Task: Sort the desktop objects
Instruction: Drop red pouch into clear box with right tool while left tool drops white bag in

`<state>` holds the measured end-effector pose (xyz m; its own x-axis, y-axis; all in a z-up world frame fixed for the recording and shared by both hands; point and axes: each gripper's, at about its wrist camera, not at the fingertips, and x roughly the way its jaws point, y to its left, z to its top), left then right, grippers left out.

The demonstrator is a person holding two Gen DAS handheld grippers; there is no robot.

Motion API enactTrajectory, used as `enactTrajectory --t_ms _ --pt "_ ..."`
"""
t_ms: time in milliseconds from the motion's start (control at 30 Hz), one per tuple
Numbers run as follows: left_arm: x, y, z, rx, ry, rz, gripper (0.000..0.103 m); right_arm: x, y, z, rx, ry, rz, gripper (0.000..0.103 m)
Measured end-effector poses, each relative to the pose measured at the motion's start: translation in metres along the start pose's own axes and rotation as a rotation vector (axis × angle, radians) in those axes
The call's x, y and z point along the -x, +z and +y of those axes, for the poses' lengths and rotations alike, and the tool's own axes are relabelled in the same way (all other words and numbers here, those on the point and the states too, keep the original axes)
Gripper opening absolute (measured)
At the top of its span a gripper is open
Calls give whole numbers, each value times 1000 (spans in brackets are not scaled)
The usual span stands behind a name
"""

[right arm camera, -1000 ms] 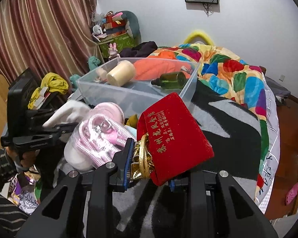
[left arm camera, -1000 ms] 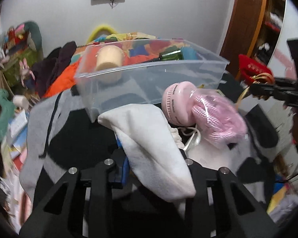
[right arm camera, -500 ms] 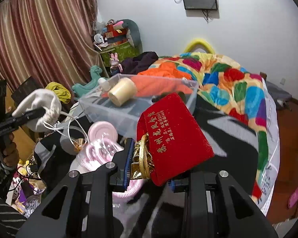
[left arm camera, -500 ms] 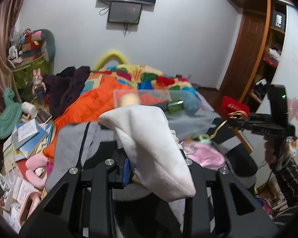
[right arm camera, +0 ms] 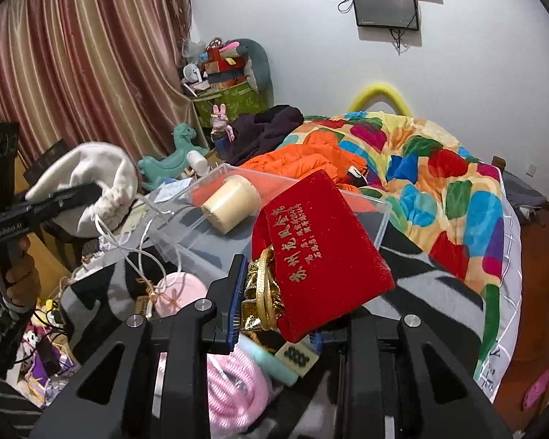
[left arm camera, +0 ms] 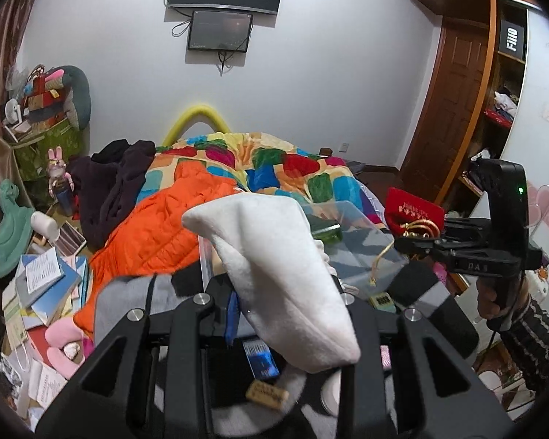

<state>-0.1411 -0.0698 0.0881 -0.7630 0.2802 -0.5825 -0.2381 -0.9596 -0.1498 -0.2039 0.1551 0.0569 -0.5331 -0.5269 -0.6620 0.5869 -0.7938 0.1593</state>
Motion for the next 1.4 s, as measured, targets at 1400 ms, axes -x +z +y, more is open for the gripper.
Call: enactTrajectory --t_ms 1400 --pt "-109 -23 -7 -101 76 337 59 -63 -5 13 61 -111 162 50"
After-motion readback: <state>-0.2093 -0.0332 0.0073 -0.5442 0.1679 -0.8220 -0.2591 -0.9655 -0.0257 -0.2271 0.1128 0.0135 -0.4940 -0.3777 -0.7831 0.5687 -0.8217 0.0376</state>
